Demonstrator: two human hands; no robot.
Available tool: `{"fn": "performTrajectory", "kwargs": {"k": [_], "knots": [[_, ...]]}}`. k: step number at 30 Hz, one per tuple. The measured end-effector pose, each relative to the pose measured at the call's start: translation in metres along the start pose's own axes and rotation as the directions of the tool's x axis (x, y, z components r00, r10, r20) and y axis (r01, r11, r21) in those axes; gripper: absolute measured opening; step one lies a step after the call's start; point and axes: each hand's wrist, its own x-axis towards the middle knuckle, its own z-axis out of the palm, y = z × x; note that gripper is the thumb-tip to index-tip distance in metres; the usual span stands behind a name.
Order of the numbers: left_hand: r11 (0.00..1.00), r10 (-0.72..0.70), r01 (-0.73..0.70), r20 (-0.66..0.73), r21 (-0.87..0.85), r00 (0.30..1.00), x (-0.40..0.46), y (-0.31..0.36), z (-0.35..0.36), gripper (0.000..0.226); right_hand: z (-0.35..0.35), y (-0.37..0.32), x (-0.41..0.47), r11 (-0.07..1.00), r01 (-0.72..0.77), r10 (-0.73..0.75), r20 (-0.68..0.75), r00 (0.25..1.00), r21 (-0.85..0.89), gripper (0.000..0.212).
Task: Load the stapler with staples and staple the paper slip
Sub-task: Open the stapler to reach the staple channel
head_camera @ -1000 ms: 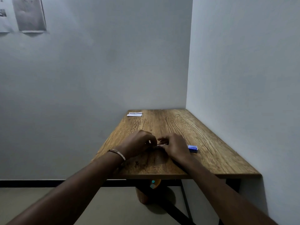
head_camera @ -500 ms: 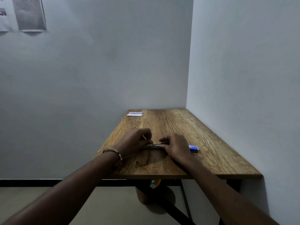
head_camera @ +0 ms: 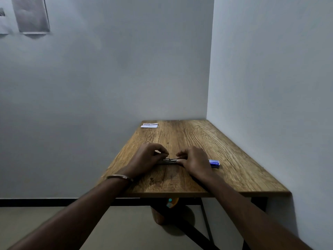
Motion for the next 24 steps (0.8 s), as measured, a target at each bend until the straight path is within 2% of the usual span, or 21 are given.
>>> {"fn": "performTrajectory", "kwargs": {"k": [8,13,16,24], "knots": [[1.000,-0.001,0.001,-0.008,-0.018,1.000,0.0013,-0.0007,0.0013,0.012,0.0001,-0.0012,0.0009,1.000,-0.011,0.011,0.007,1.000,-0.001,0.024],[0.998,-0.043,0.039,-0.079,-0.054,0.996,-0.0010,-0.0044,0.0001,0.007,0.0002,-0.0010,0.0028,1.000,-0.024,0.024,0.000,1.000,-0.005,0.023],[0.999,-0.031,0.030,-0.037,-0.016,0.999,0.0002,-0.0016,-0.0003,0.010,-0.0002,-0.0034,0.0032,0.999,-0.013,0.013,-0.004,1.000,-0.045,0.024],[0.988,-0.132,0.125,-0.082,-0.091,0.988,-0.0082,-0.0082,-0.0066,0.013,0.0021,-0.0025,0.0005,0.999,-0.013,0.013,-0.013,1.000,-0.035,0.022]]}}
